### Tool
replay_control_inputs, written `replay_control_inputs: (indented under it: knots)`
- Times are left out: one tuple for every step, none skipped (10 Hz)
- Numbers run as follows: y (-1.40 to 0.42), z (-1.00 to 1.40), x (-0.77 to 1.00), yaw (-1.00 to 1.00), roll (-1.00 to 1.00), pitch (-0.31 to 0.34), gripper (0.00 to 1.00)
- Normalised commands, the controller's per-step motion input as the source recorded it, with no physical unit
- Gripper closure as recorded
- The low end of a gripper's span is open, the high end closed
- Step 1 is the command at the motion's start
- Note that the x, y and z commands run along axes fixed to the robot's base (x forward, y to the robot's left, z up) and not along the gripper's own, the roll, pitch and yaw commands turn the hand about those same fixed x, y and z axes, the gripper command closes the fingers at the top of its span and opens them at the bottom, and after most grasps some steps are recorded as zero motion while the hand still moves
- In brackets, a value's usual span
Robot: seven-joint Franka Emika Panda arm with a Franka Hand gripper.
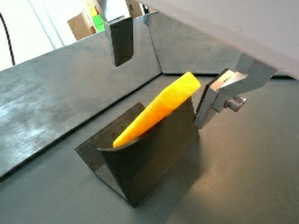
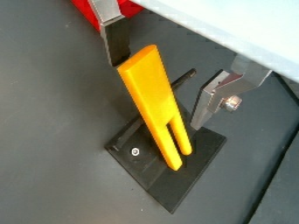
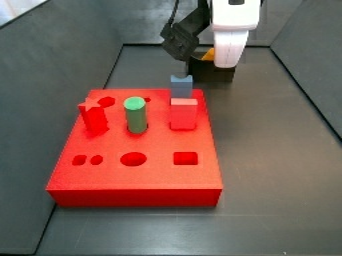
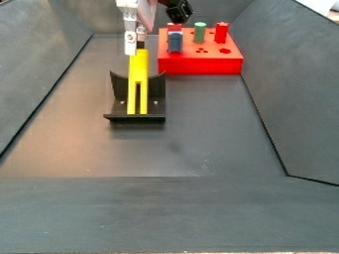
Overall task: Pick up the square-circle object. Move up. Place the square-circle object on the fixture. Regrasp the square-circle object. Rotate the square-circle object. Move to above the board. Insert the square-circle object.
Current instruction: Regrasp the square-circle object.
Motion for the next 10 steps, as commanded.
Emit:
replay_control_inputs:
  knots:
    - [-0.02,0.01,0.08,0.08,-0.02,0.212,0.0]
    - [-0.02,0.01,0.08,0.08,-0.02,0.212,0.0]
    - [-0.02,0.01,0.08,0.08,-0.02,0.212,0.0]
    - [-0.02,0.01,0.08,0.08,-0.02,0.212,0.0]
    - [-0.02,0.01,0.08,0.08,-0.02,0.212,0.0]
    - [-0.02,0.01,0.08,0.08,-0.02,0.212,0.0]
    - [-0.02,0.01,0.08,0.08,-0.02,0.212,0.0]
    - [-0.02,0.01,0.08,0.08,-0.02,0.212,0.0]
    - [-0.02,0.01,0.08,0.08,-0.02,0.212,0.0]
    - [-0.02,0.01,0.08,0.08,-0.02,0.212,0.0]
